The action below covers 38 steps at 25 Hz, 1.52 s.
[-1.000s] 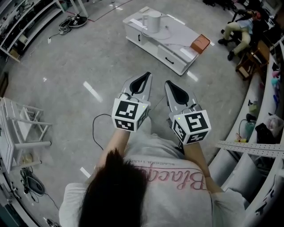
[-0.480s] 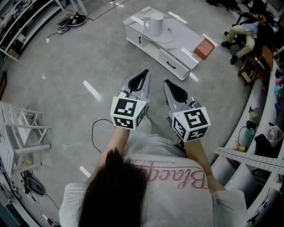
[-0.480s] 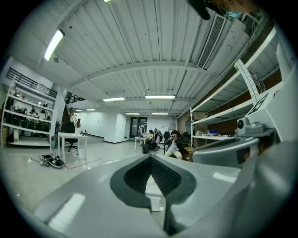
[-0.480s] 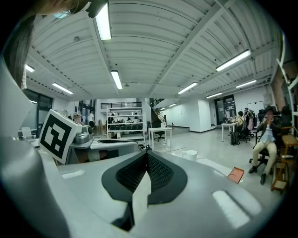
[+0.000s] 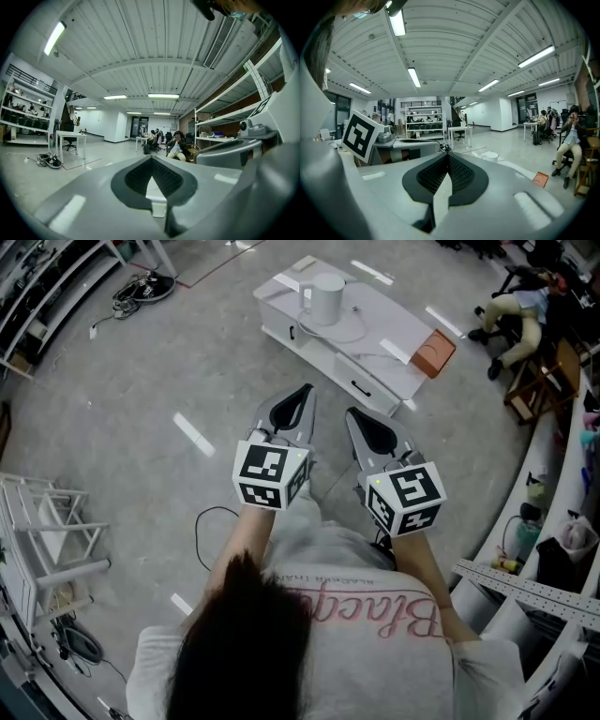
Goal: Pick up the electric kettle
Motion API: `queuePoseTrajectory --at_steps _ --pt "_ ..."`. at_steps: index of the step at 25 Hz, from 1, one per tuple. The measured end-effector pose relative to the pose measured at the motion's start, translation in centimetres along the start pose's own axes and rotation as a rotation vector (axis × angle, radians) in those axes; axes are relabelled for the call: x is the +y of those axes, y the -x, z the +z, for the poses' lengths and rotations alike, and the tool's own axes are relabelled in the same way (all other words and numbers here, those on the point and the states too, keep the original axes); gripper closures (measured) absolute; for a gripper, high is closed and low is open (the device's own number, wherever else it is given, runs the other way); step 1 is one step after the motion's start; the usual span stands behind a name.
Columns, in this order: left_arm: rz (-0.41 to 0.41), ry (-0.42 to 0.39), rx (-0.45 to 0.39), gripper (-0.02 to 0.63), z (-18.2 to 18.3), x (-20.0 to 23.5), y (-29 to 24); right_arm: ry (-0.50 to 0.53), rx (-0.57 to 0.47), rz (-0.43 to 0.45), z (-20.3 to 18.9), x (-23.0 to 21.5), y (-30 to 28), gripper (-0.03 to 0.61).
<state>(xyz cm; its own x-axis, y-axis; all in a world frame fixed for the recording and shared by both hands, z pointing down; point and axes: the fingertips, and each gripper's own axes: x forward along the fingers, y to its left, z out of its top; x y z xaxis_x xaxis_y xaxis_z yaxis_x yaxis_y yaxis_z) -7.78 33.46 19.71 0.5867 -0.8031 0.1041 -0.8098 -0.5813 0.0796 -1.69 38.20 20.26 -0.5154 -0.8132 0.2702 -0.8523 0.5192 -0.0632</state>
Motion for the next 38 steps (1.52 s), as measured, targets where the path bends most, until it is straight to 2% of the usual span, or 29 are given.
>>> queuePoseTrajectory --at_steps 9,19,29,38 --pt "-0.045 -0.029 0.0 0.612 1.9 5.9 -6.8 -0.006 -0.03 -0.029 3.5 -3.6 -7.9 0.557" --pt "-0.078 -0.02 -0.015 0.612 2.5 10.3 -12.3 -0.02 -0.07 -0.077 5.4 -6.8 -13.5 0.557" --pt "-0.064 -0.009 0.023 0.612 1.0 13.1 -15.2 -0.041 -0.041 -0.07 5.1 -8.6 -17.1 0.557" --pt "-0.034 0.013 0.033 0.612 0.8 16.1 -20.2 -0.041 -0.001 -0.052 5.4 -12.7 -21.3 0.557"
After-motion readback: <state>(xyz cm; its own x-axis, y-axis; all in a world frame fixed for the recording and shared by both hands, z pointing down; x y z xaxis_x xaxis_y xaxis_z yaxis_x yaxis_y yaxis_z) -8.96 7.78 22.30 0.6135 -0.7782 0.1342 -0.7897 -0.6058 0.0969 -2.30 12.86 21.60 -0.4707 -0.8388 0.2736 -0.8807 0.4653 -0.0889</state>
